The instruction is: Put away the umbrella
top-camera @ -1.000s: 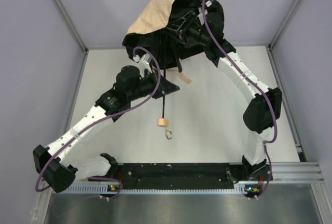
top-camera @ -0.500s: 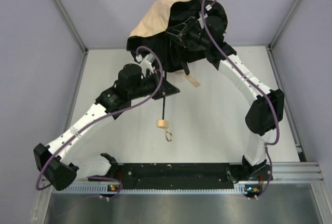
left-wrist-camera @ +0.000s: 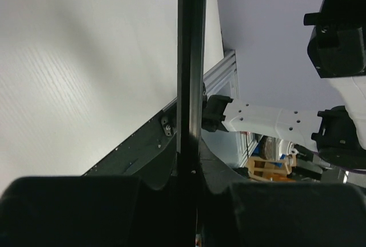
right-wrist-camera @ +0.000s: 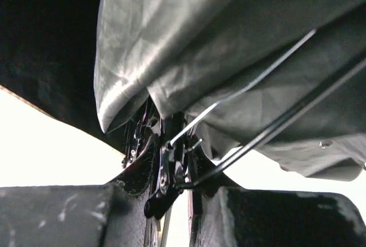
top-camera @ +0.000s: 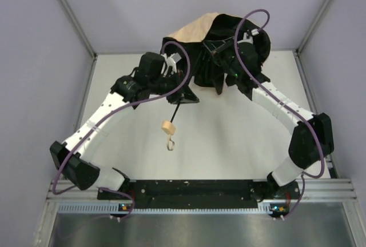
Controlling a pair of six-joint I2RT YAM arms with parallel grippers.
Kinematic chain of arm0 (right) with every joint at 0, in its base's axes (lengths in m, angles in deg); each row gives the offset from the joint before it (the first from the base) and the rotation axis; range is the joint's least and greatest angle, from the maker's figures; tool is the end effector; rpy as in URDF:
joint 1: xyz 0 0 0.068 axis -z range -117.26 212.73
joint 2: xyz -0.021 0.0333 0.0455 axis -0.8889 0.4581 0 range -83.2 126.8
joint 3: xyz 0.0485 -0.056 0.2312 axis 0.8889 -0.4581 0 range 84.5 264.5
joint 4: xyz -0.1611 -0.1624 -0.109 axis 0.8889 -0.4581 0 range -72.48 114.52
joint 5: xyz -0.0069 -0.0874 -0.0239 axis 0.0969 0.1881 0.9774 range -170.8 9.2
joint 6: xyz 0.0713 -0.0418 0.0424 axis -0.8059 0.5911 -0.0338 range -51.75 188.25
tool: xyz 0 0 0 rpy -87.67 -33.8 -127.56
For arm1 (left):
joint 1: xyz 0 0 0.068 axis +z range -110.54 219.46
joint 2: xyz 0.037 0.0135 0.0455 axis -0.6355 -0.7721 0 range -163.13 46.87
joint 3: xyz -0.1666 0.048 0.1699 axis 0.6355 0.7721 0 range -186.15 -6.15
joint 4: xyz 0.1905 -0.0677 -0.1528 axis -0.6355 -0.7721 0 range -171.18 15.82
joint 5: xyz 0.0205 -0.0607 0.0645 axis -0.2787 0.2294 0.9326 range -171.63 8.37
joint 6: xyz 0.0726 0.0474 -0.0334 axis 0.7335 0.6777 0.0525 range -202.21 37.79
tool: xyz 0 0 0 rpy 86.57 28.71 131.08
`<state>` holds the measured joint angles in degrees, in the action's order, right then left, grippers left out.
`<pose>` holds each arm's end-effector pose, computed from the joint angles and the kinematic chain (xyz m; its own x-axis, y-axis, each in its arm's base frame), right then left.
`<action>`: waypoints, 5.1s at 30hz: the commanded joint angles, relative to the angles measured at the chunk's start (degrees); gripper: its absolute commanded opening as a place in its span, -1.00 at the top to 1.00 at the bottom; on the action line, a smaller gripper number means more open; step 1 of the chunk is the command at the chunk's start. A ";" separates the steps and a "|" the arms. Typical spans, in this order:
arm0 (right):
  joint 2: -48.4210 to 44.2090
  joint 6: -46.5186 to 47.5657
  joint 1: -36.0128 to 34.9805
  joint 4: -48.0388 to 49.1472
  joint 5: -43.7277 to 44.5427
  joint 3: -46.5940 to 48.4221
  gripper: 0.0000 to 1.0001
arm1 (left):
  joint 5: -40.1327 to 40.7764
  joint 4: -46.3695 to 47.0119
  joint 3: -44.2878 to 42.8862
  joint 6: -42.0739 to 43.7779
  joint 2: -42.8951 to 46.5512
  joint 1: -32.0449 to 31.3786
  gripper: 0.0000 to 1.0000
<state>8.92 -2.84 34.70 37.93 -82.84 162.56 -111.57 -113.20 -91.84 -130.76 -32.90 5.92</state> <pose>0.3781 0.2048 0.3452 -0.4773 0.8169 -0.3238 -0.1532 0.2855 0.9461 0.2524 -0.2172 0.3466 -0.9214 -0.1688 -0.3502 0.2063 0.5513 -0.8084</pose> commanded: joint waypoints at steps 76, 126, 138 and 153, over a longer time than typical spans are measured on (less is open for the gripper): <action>-11.09 87.08 -14.42 50.30 13.82 -15.93 1.00 | 31.43 5.89 39.36 4.87 42.84 -2.14 0.10; -11.65 69.25 -19.34 55.14 8.12 -42.67 1.00 | 24.22 7.04 31.40 9.10 54.11 -2.06 -0.18; -31.55 47.03 -11.88 5.06 -20.43 -24.28 1.00 | 30.20 8.25 8.97 -1.62 40.49 -2.14 -0.52; -35.87 33.82 -9.76 4.46 -41.82 -27.62 1.00 | 14.12 17.14 15.46 -9.71 32.92 -2.06 -0.88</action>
<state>-26.03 34.23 23.88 37.89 -120.17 132.02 -90.30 -99.48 -79.60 -135.79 1.90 3.80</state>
